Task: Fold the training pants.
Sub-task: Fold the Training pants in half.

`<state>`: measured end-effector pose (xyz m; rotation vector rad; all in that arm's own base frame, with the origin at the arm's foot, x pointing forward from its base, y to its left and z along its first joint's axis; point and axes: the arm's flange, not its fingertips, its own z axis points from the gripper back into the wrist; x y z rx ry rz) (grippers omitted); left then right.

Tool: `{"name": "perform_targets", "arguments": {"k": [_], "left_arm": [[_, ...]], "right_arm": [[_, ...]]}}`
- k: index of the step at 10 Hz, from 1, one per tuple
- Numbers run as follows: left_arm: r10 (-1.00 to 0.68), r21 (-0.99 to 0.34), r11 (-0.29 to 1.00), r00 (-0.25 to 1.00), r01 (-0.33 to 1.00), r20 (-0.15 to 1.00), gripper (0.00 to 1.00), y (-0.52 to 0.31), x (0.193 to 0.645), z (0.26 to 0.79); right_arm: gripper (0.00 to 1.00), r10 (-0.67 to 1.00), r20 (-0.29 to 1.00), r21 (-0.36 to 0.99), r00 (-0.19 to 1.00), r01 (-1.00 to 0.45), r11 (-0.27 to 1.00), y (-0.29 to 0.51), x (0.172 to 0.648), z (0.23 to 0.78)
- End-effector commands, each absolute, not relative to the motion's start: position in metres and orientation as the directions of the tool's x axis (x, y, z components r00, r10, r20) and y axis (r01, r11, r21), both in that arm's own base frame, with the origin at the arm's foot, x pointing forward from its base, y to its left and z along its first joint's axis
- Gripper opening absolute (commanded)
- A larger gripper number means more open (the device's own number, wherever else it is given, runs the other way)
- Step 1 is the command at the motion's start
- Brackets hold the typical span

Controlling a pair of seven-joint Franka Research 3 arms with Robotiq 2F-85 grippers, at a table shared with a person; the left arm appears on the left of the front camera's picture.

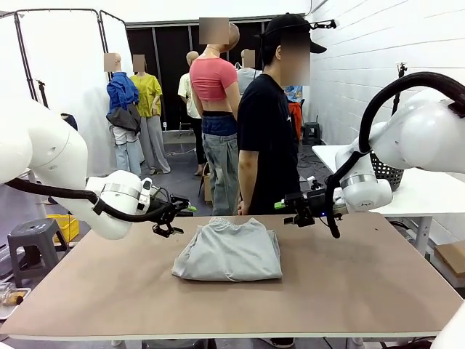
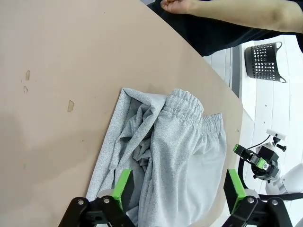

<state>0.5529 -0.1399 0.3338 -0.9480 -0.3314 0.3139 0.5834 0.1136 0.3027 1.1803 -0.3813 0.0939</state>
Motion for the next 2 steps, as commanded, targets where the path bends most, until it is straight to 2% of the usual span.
{"name": "perform_targets", "arguments": {"k": [1, 2], "left_arm": [[0.400, -0.837, 0.536, 0.907, -0.112, 0.134, 1.00, -0.1402, 0.5571, 0.3354], [0.400, -0.837, 0.536, 0.907, -0.112, 0.134, 1.00, -0.1402, 0.5571, 0.3354]], "right_arm": [[0.92, -0.130, 0.330, 0.890, 0.935, -0.261, 0.375, 0.1149, 0.5865, 0.3021], [0.92, -0.130, 0.330, 0.890, 0.935, -0.261, 0.375, 0.1149, 0.5865, 0.3021]]}}
